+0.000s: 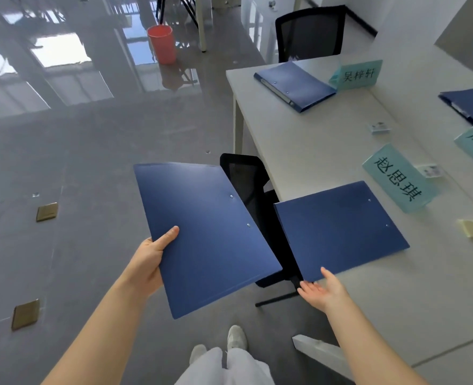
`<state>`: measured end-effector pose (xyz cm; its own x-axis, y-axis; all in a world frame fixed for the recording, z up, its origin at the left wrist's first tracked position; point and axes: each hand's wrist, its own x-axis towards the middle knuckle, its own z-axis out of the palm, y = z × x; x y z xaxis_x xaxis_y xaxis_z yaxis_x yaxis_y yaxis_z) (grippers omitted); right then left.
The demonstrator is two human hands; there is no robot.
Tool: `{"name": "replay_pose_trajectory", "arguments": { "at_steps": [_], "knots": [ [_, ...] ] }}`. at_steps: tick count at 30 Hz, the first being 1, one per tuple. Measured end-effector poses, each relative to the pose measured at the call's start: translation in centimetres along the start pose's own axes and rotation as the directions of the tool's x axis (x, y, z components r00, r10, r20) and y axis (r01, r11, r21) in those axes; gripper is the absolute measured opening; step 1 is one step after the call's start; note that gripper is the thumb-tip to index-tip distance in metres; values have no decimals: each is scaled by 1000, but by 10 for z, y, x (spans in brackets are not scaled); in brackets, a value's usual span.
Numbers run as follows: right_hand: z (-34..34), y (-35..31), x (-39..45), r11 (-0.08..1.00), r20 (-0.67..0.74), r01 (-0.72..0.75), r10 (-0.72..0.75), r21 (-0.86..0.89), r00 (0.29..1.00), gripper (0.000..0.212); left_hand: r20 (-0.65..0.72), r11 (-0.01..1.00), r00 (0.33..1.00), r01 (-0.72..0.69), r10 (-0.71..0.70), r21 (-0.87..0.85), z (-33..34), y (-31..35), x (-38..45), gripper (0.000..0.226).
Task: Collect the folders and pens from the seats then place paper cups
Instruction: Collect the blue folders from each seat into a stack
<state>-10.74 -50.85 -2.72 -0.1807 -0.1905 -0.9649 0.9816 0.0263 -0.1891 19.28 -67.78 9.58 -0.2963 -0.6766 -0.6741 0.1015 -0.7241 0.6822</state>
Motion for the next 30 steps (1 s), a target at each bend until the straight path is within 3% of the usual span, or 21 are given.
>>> {"name": "replay_pose_trajectory", "arguments": {
  "at_steps": [3,5,9,13,17,22,30],
  "knots": [
    [8,-2,2,998,-26,43,-44,-34,999,50,-17,1000,1000,15,-14,17,0,8,10,29],
    [10,-3,0,996,-22,84,-84,-18,996,52,-17,999,1000,24,-24,44,1,13,16,32],
    [15,-10,-7,975,51,219,-220,36,974,38,-30,997,999,25,-23,78,2,18,22,35],
    [15,-13,-18,938,134,331,-343,99,930,48,-57,995,998,20,-14,101,5,21,26,38],
    [9,-10,-39,929,259,305,-354,209,899,45,-108,993,994,16,-3,116,12,23,29,47],
    [15,-6,-65,959,476,261,-281,111,833,37,-121,989,992,-2,20,151,22,28,31,61],
    [65,-25,-90,873,714,343,9,-347,700,48,-127,980,990,-41,66,195,25,56,35,63]
  ]
}}
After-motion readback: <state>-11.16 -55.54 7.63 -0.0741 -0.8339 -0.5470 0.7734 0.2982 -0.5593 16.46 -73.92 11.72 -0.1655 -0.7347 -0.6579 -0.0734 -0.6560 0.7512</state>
